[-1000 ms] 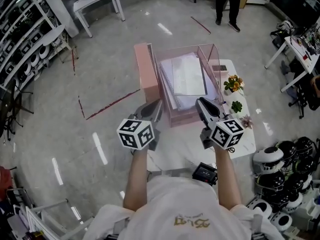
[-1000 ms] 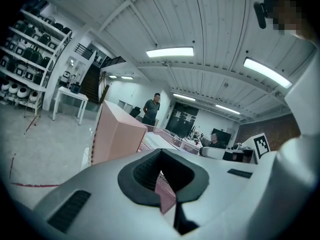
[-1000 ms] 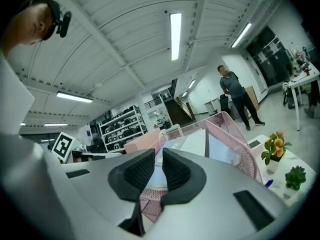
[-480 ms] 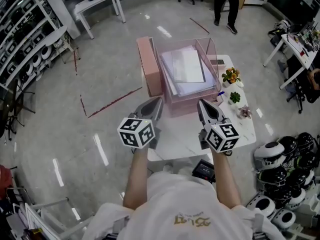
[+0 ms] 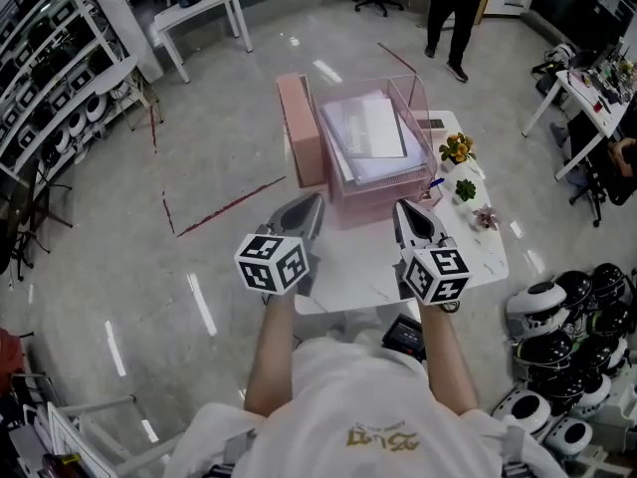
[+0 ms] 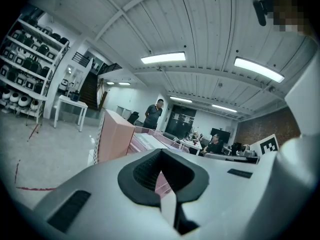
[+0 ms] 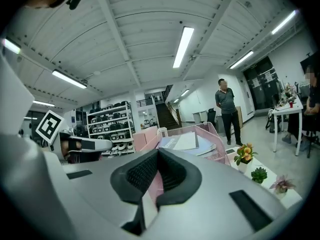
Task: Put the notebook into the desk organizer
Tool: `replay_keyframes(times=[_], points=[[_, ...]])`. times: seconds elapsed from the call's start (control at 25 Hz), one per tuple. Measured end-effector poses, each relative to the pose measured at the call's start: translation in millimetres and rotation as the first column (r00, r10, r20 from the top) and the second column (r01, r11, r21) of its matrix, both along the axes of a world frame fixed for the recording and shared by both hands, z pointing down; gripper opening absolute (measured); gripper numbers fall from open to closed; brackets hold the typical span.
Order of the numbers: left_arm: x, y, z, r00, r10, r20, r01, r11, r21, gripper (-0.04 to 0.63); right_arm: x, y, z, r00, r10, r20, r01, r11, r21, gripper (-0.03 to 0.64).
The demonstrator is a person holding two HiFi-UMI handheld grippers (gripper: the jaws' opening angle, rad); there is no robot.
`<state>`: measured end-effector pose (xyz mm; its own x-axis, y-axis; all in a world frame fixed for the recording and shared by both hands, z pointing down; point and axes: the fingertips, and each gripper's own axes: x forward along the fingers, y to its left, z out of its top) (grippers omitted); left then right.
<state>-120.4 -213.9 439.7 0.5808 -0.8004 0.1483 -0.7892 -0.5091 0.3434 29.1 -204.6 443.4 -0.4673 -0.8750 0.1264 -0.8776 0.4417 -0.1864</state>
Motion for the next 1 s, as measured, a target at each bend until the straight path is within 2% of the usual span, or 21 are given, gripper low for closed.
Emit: replay_keyframes(times=[0.12,1.0], points=[[1,4,-2,1.000,0.002,0.001,-0.002,1.000,0.005,0.015,-1,5,-1,1.000,-0.002,-0.024,0.003,1.000,0.005,0.009],[12,8,-3,1.000,0.025,0.007,-0.025,1.000,0.006,0.015,5,13,-4,1.000,-0.019,-0.006,0.019,1.000,0.012,0.009]])
